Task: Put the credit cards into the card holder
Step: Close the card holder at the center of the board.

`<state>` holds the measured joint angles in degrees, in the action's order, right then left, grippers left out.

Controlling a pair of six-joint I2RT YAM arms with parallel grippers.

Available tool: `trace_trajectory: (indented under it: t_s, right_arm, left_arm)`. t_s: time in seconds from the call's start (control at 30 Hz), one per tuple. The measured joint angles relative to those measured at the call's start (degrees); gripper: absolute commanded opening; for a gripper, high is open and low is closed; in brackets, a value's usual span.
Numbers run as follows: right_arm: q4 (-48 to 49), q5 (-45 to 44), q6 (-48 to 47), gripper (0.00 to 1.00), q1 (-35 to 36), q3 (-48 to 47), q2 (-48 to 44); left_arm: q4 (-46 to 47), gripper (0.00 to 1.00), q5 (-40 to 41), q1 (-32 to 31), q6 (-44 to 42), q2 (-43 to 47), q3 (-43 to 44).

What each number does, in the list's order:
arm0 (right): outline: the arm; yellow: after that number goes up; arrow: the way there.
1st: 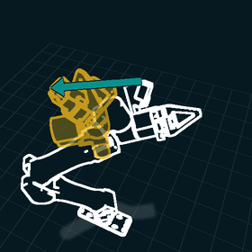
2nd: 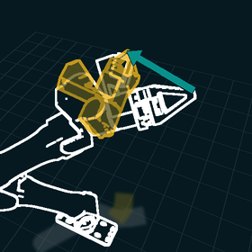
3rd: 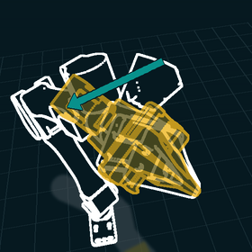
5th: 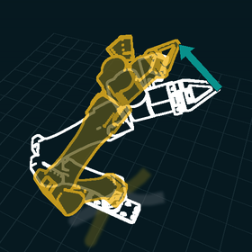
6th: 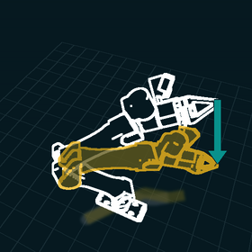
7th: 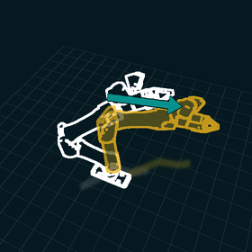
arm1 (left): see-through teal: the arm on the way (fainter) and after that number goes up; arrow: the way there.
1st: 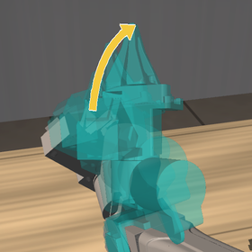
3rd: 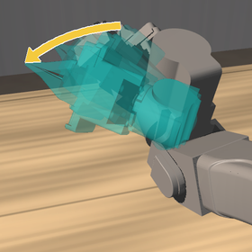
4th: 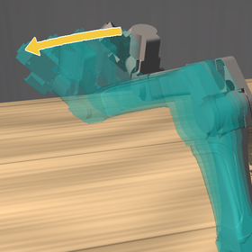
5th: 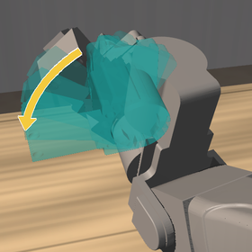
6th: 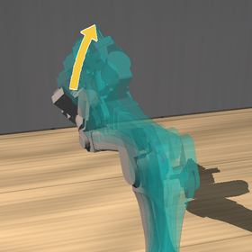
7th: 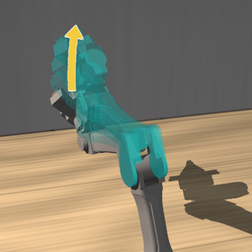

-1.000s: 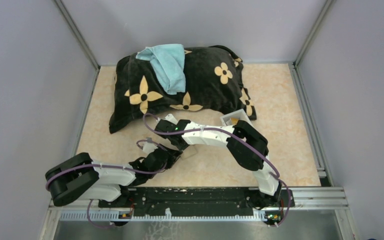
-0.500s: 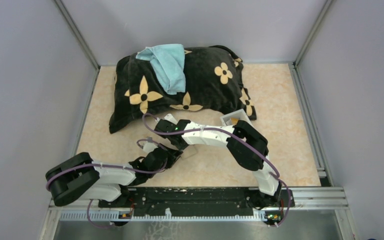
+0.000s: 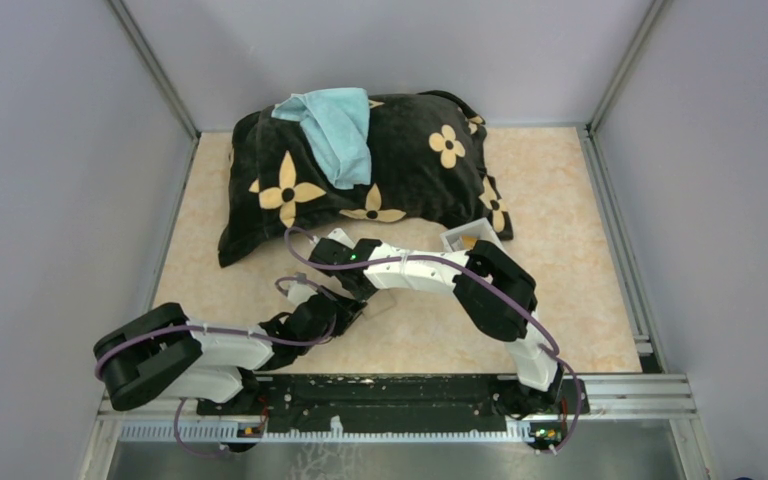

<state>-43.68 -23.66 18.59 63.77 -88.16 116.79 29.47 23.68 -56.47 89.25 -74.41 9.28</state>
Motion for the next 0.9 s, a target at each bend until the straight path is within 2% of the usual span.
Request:
trace_trajectory:
  t_s: [0.7,0.9]
  right_arm:
    - [0.9,1.3,0.0,0.06,-0.2,0.4,-0.2]
    - [1.2,1.4,0.0,0.11,-0.2,1.2,-0.4]
  left_arm:
    - [0.6,0.38,-0.2,0.0,-0.2,-0.6,0.1]
    - [1.0,0.38,-0.2,0.0,-0.2,-0.9,0.1]
